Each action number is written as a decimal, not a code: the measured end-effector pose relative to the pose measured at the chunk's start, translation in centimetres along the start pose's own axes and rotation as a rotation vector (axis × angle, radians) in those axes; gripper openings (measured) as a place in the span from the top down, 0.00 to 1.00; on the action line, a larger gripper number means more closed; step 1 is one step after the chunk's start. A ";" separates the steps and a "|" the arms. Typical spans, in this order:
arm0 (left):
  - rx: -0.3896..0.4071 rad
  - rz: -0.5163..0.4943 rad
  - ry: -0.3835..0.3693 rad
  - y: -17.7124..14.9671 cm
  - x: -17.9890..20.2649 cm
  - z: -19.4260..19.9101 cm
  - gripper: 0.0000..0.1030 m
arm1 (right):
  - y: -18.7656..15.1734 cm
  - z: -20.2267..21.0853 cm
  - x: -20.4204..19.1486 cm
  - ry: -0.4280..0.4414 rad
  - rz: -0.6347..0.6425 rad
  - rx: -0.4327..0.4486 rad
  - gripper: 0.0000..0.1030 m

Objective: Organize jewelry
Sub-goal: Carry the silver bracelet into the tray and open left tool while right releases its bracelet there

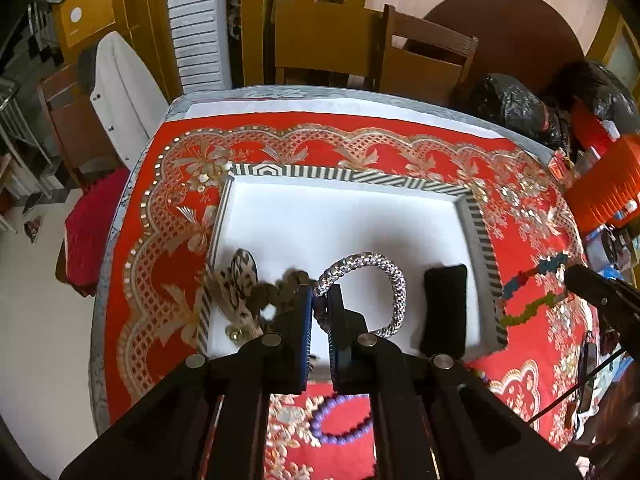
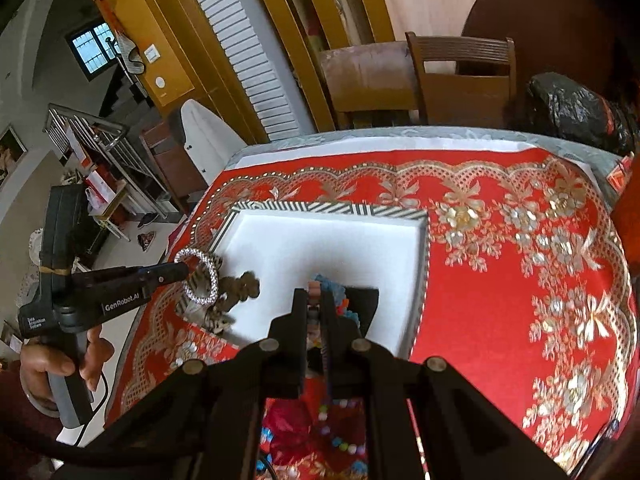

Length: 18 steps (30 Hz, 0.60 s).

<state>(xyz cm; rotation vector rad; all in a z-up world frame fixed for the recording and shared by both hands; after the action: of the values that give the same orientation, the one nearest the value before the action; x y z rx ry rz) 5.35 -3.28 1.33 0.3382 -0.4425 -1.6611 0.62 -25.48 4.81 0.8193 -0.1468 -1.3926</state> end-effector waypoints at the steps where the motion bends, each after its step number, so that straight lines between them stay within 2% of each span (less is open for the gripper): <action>1: -0.001 0.001 0.003 0.2 -0.2 -0.3 1.00 | 0.4 -0.4 0.1 -0.003 0.003 -0.002 0.94; 7: -0.020 0.030 0.010 2.7 -2.0 -2.7 1.00 | 2.7 -3.5 1.2 -0.027 0.013 -0.023 0.94; 14: -0.095 0.116 -0.007 5.1 -4.4 -7.1 1.00 | 4.6 -8.3 2.3 -0.008 -0.008 -0.077 0.94; 18: -0.127 0.135 0.018 5.4 -4.9 -9.4 1.00 | 5.6 -10.8 2.7 0.021 -0.019 -0.085 0.94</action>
<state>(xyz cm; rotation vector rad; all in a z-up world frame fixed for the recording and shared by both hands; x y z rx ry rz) 15.10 0.11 -4.55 0.2244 -0.3373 -1.5449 11.65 -23.64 -0.72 0.7657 -0.0634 -1.3987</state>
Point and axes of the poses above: each gripper's, at about its wrist camera, not at the fingertips, and z roughly against the way its jaws point, x to its right, y to its top, the point moved 2 cm from there along -z, roughly the way its jaws point, and after that the axes turned 6 degrees about y, right-handed, at the moved point
